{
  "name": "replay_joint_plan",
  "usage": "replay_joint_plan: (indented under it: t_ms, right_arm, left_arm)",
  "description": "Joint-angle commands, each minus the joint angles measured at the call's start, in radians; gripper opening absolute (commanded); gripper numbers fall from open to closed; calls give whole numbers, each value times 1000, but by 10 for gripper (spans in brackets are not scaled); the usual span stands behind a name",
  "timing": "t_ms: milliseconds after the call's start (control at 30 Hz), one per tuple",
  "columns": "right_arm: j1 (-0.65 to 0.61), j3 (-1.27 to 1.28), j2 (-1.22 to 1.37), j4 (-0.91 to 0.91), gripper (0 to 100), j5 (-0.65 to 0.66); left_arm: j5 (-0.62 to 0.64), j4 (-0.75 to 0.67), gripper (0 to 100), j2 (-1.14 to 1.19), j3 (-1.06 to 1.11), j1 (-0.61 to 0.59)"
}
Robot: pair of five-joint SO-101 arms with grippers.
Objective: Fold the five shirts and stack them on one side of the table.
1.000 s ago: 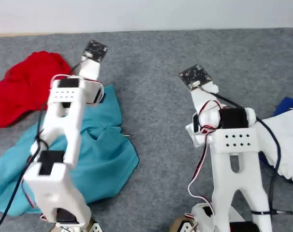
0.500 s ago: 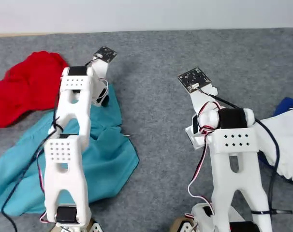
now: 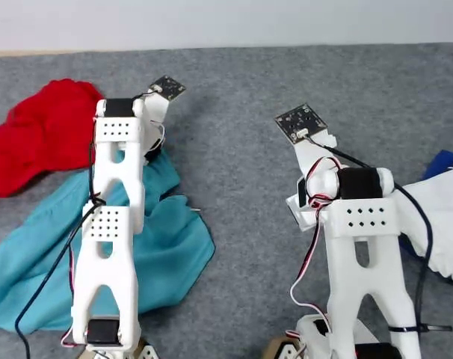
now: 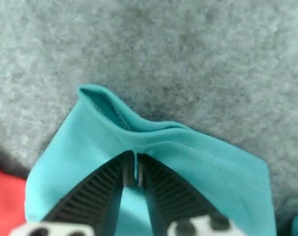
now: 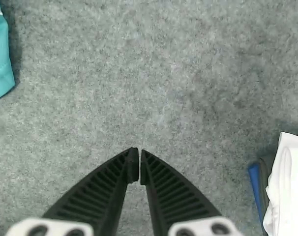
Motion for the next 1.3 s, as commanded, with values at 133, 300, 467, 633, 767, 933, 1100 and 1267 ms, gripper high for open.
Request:
replay_joint_plan:
  t_ms: [133,300,467,633,767,933,1100,1267]
  right_arm:
    - [-13,-14,-33,4,10,-6]
    - [-70,-14,-31,-5,10,-3]
    - [-145,-12,-21,-41,10,-8]
    - [-220,-8,5,-166,12,-8]
    - [-282,-14,117,-240,13,-8]
    - [-374,-23,229,-321,13,-8]
    - [-441,-140,348,-371,13,-8]
    - [-487,-351,542,-364,15,-9]
  left_arm:
    - [184,29,4,-420,-39,-6]
    - [304,29,4,-643,-13,-97]
    - [315,29,4,-806,133,-282]
    - [245,29,4,-936,401,-454]
    - [175,28,4,-1045,628,-598]
    - [29,26,4,-1175,875,-764]
    - [-81,5,4,-1241,1058,-884]
    - [-89,-34,4,-1244,1165,-930]
